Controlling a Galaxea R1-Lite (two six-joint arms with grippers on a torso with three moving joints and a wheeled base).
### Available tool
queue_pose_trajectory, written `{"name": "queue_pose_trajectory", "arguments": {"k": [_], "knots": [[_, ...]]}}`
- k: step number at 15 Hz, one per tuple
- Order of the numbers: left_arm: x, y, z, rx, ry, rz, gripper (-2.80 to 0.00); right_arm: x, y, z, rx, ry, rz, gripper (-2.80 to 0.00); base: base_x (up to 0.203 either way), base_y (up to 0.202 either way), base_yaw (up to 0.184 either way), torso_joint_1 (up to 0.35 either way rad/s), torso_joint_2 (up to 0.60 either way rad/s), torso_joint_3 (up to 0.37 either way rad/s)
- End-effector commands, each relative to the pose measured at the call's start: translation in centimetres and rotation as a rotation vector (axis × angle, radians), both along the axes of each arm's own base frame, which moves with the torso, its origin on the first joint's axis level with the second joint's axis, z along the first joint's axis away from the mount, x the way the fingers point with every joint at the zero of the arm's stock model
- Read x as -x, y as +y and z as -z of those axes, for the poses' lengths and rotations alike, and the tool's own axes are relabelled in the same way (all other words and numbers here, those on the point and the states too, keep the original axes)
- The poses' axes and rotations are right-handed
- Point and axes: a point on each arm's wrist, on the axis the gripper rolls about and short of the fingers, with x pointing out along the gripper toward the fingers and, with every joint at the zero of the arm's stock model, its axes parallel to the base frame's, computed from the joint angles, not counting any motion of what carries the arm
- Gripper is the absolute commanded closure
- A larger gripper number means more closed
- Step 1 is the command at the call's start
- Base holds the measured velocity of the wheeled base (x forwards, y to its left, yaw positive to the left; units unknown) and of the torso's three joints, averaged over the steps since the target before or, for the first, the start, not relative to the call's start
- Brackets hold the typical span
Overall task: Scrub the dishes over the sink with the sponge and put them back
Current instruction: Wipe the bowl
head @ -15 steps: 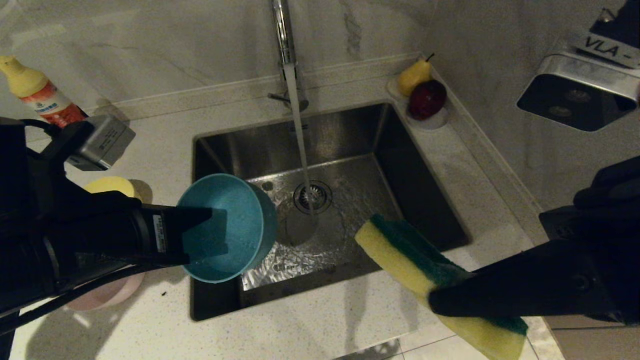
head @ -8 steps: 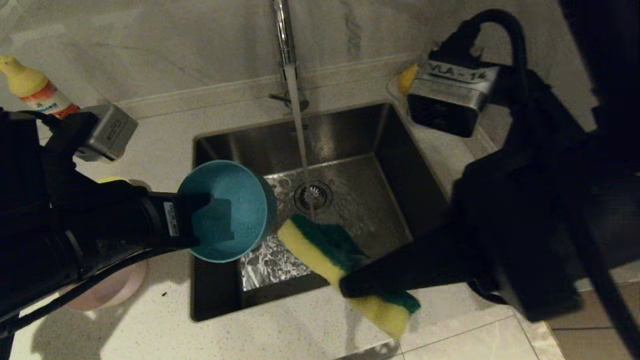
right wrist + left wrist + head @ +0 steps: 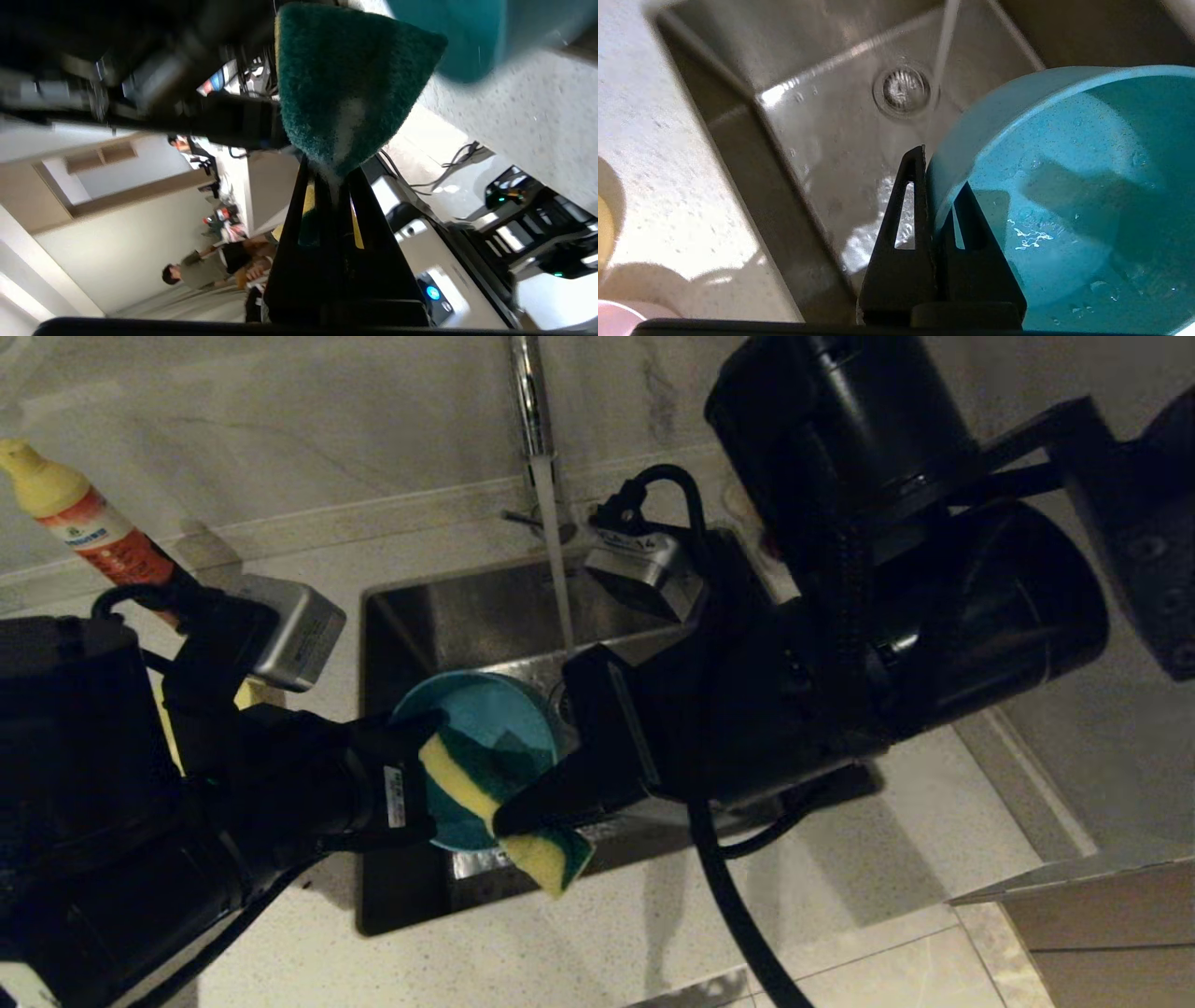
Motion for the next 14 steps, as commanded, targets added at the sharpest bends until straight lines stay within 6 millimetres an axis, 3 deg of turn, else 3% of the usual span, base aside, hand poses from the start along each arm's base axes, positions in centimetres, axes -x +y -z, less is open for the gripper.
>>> {"name": "queue_pose_trajectory", "arguments": {"k": [1,3,10,14], "knots": [[0.4,0.3,0.9,-0.013,0.019,0.001,0.00,-1.3,1.6,1.4,0.024,0.047,0.024,0.00,0.000,0.000,0.000,0.000,0.00,0.000],[1.0,0.8,1.6,-0.020,0.033,0.004,0.00,-1.9,1.8,1.7,0.029,0.055,0.042,0.00,0.000,0.000,0.000,0.000,0.00,0.000],[1.5,1.2,1.1,-0.001,0.008,0.010,0.00,-4.1,1.3,2.7,0.042,0.093,0.115,0.00,0.000,0.000,0.000,0.000,0.00,0.000],[2.0,0.9,1.6,-0.011,0.007,0.060,0.00,-4.2,1.2,2.6,0.044,0.086,0.128,0.00,0.000,0.000,0.000,0.000,0.00,0.000]]}}
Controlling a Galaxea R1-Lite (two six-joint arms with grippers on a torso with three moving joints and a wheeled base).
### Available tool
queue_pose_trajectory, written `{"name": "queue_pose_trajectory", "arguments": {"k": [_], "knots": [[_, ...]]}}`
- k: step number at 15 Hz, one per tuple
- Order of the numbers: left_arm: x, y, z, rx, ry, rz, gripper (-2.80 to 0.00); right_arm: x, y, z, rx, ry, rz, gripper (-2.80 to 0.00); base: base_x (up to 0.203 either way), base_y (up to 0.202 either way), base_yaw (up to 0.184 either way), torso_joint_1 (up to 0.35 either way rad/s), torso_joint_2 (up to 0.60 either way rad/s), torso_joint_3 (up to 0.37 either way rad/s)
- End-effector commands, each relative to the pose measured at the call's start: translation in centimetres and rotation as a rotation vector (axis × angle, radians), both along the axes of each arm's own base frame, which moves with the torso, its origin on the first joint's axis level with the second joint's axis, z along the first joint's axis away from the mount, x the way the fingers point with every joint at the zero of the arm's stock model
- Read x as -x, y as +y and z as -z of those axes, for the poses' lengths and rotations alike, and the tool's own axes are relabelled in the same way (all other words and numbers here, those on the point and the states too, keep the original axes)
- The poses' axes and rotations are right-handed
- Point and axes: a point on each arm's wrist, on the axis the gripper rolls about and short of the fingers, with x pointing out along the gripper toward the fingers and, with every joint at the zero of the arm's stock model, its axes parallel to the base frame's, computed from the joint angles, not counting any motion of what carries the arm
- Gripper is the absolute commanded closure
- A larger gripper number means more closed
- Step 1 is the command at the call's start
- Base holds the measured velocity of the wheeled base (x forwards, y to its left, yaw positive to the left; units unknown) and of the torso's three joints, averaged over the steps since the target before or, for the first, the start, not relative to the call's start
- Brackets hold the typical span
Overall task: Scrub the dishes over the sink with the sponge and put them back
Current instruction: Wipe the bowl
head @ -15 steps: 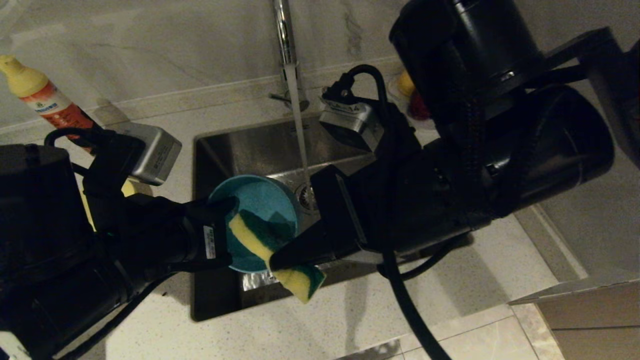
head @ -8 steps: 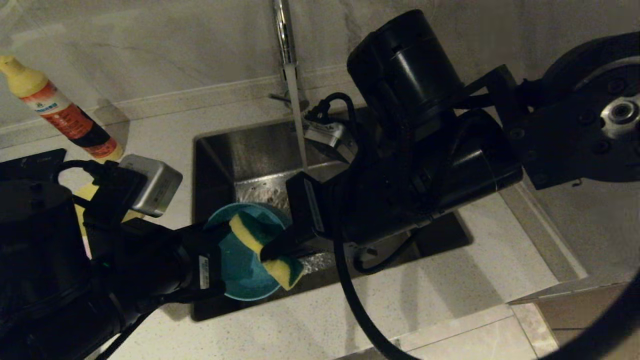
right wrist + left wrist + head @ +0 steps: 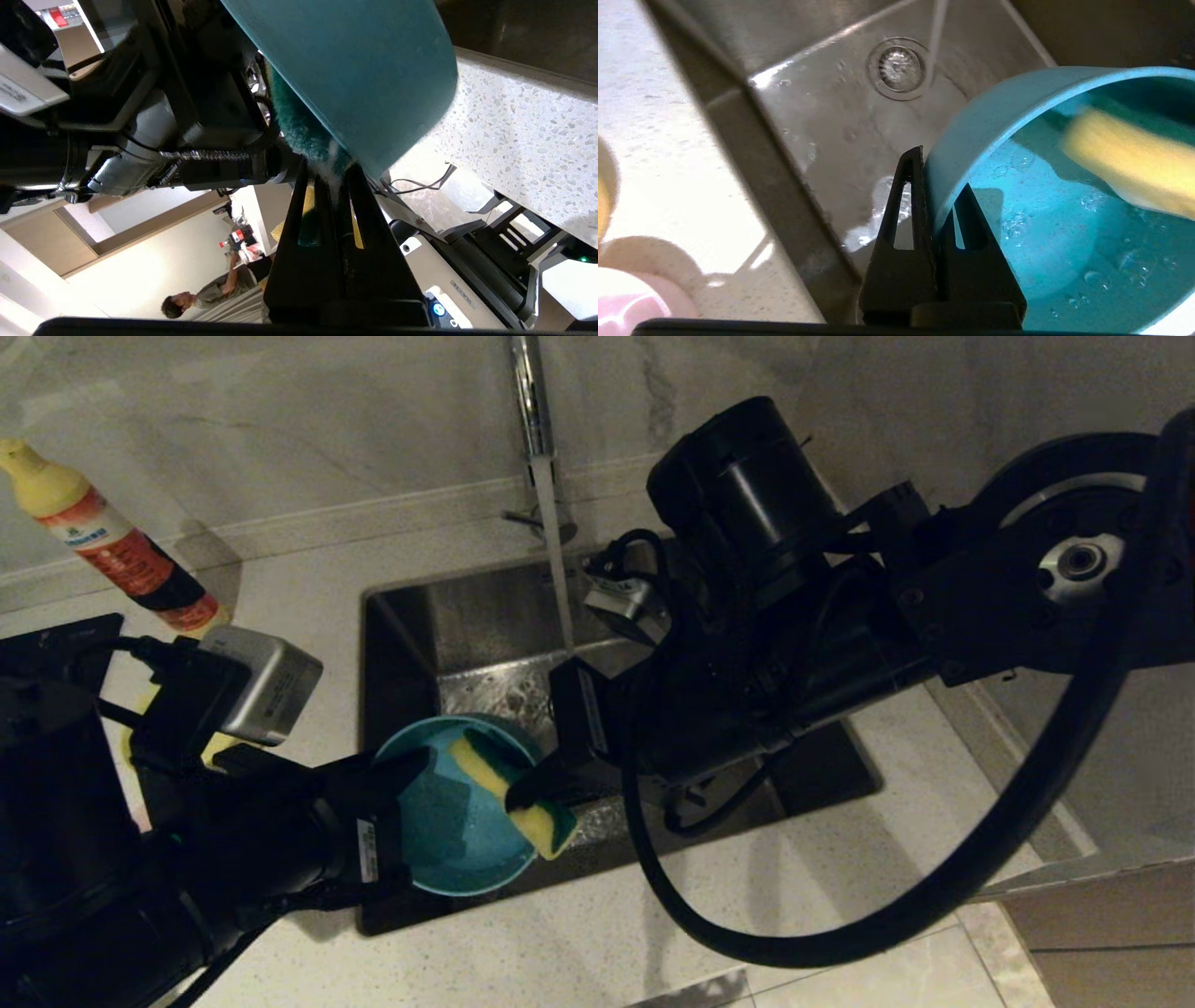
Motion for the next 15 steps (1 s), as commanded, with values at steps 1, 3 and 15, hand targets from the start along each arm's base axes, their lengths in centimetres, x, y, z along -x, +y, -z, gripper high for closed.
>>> {"name": "queue_pose_trajectory", "arguments": {"k": [1,3,15], "knots": [[0.2,-0.3,0.3,-0.007,-0.024,0.022,0.00,-0.1,0.1,0.2,0.006,0.004,0.007,0.00,0.000,0.000,0.000,0.000,0.00,0.000],[-0.1,-0.6,0.4,-0.047,-0.047,0.012,0.00,-0.3,0.3,0.3,-0.002,-0.002,0.006,0.00,0.000,0.000,0.000,0.000,0.00,0.000],[-0.1,-0.2,1.9,-0.235,-0.075,-0.073,0.00,-0.3,3.3,2.5,0.011,-0.014,-0.022,0.00,0.000,0.000,0.000,0.000,0.00,0.000]]}}
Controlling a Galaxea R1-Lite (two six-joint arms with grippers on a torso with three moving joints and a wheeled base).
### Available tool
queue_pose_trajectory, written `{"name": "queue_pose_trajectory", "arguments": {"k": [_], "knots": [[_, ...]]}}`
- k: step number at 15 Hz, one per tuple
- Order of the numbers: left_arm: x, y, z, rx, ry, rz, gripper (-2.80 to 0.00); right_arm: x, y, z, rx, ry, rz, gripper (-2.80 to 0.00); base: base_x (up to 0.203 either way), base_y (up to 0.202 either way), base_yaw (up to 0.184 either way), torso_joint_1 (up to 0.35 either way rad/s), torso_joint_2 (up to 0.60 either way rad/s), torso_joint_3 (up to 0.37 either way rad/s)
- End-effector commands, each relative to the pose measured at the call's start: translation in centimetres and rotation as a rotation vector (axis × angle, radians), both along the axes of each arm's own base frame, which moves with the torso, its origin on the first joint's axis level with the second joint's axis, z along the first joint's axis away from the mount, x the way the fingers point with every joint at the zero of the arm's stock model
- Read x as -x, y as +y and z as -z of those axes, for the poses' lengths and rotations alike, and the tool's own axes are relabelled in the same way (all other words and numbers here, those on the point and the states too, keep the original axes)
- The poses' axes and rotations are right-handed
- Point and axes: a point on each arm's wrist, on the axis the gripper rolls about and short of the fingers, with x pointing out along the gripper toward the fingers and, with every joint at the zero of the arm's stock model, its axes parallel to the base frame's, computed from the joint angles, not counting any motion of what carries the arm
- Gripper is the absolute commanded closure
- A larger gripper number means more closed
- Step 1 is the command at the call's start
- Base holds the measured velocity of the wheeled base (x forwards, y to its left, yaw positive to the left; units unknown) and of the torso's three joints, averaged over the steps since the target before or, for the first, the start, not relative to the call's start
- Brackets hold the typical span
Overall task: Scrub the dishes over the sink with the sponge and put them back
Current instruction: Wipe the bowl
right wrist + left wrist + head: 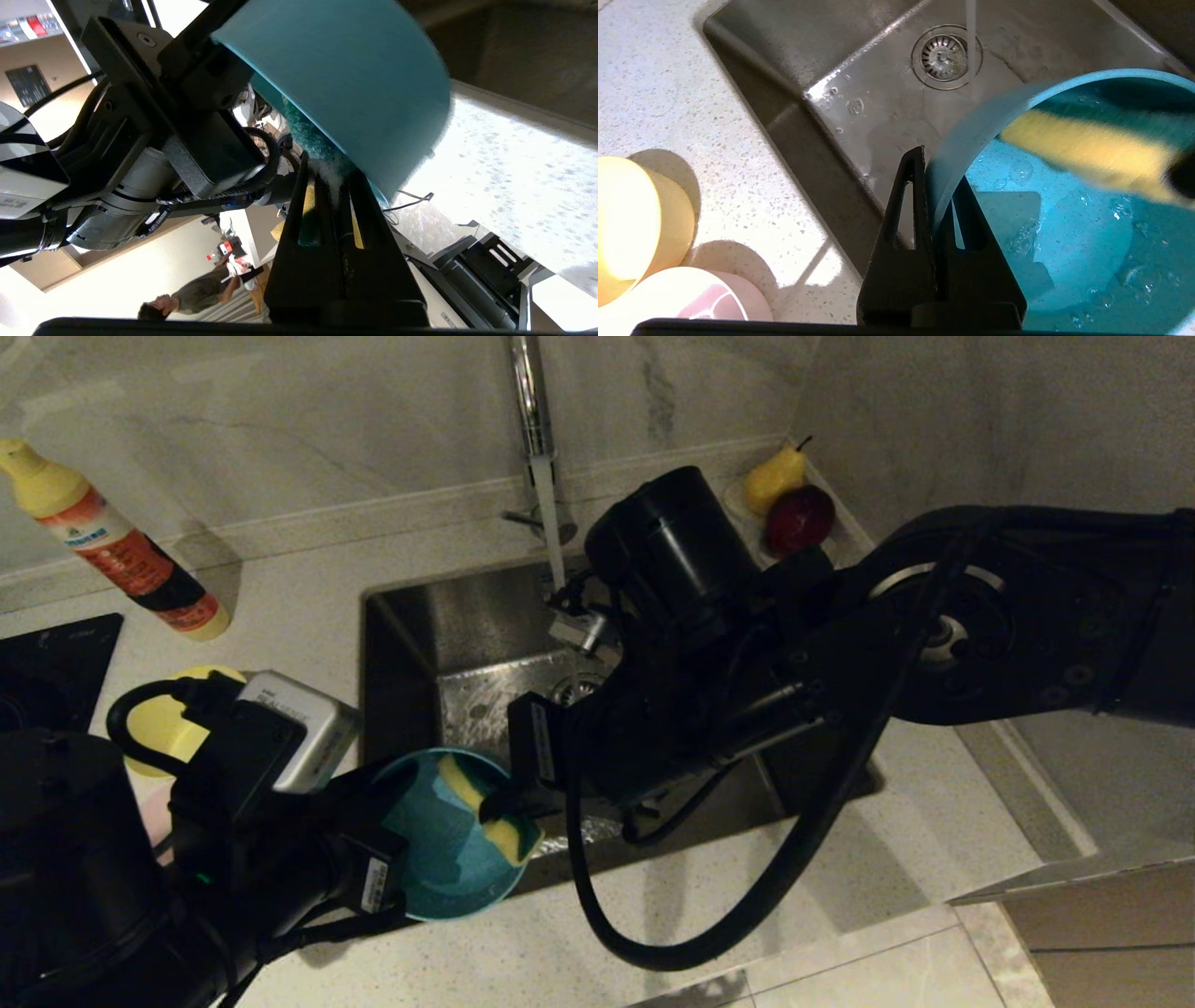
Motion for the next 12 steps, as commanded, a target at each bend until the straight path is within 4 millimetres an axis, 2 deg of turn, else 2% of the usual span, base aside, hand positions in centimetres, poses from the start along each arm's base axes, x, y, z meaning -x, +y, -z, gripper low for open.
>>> {"name": "queue_pose_trajectory", "arguments": {"k": [1,7,12], "knots": [[-0.2,-0.1,0.1,-0.004,0.001,-0.004,0.00,0.9,0.8,0.2,-0.001,0.006,-0.033,0.00,0.000,0.000,0.000,0.000,0.00,0.000],[-0.1,-0.1,0.0,0.006,-0.007,-0.001,0.00,1.0,2.3,1.5,0.004,0.007,-0.055,0.00,0.000,0.000,0.000,0.000,0.00,0.000],[-0.2,-0.2,0.0,0.004,-0.007,-0.001,0.00,0.8,2.7,1.9,0.007,0.009,-0.056,0.00,0.000,0.000,0.000,0.000,0.00,0.000]]}}
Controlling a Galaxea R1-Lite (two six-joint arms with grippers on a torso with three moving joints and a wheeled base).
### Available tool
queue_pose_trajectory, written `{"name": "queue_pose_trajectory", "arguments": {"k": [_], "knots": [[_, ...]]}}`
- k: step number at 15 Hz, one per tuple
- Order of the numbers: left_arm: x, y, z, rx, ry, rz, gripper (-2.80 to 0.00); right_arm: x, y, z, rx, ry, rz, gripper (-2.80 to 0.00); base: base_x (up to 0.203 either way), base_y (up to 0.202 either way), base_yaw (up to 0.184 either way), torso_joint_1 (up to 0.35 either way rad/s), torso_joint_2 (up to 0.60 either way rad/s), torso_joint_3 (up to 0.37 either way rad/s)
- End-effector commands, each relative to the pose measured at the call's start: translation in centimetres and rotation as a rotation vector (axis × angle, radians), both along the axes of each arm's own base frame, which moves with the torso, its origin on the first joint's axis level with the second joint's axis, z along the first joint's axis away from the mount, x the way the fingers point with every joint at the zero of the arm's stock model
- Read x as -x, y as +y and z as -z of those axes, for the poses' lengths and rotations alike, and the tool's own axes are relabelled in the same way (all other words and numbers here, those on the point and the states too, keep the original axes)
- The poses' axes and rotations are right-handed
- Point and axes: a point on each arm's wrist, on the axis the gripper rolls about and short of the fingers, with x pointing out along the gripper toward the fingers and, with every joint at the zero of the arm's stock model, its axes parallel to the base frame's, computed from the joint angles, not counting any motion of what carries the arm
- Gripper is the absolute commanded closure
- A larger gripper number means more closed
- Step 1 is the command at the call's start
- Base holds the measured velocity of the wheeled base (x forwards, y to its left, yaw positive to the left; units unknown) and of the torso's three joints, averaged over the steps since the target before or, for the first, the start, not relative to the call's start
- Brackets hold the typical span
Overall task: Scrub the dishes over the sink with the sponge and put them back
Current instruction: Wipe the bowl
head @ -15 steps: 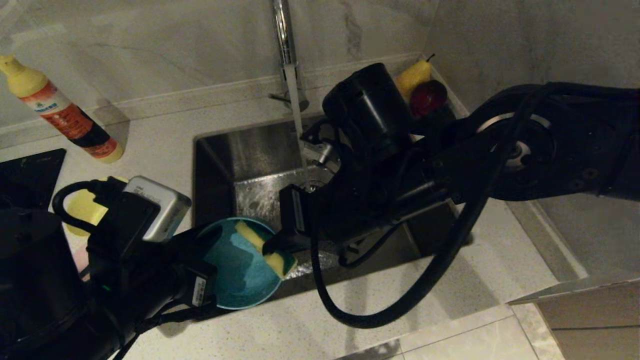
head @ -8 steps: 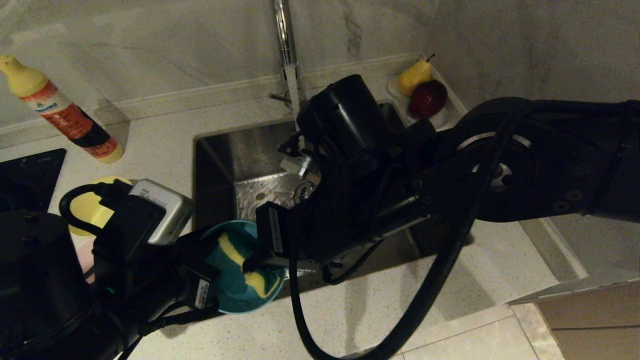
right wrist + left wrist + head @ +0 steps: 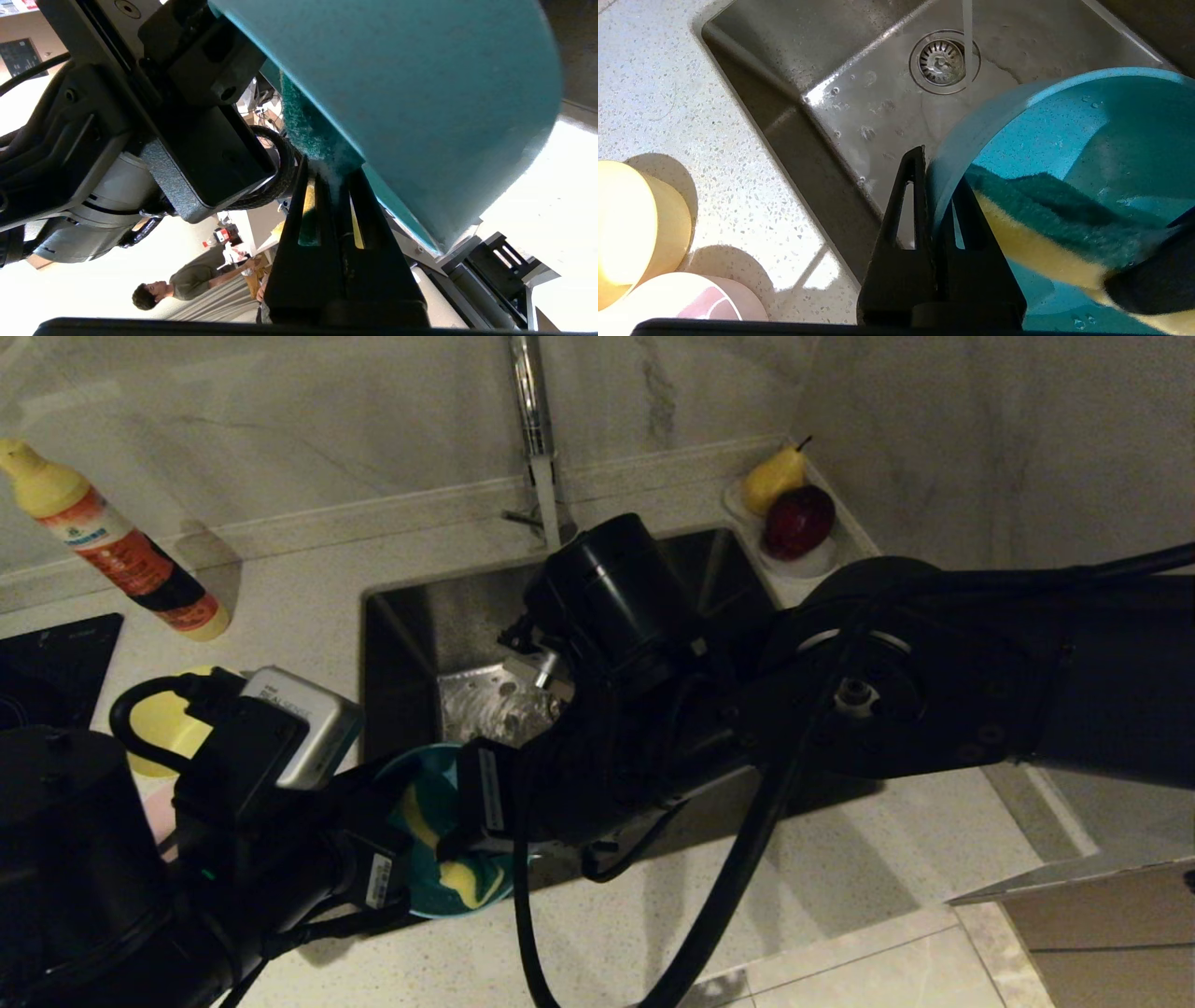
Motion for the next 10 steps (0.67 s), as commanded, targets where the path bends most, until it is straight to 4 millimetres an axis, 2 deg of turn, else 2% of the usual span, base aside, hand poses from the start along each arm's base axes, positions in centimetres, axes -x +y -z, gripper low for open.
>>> {"name": "queue_pose_trajectory", "arguments": {"k": [1,4,6,10], "knots": [[0.0,0.0,0.2,-0.006,0.003,-0.003,0.00,-0.1,0.2,0.3,-0.001,0.005,-0.002,0.00,0.000,0.000,0.000,0.000,0.00,0.000],[0.1,0.1,0.3,-0.007,0.004,-0.001,0.00,-0.2,0.1,-0.3,-0.026,-0.013,0.003,0.00,0.000,0.000,0.000,0.000,0.00,0.000],[0.2,0.2,0.4,-0.009,0.007,0.001,0.00,-0.8,-0.7,-1.2,-0.052,-0.032,0.025,0.00,0.000,0.000,0.000,0.000,0.00,0.000],[0.2,0.2,0.2,-0.004,0.002,0.001,0.00,-1.8,-2.1,-1.7,-0.046,-0.032,0.065,0.00,0.000,0.000,0.000,0.000,0.00,0.000]]}}
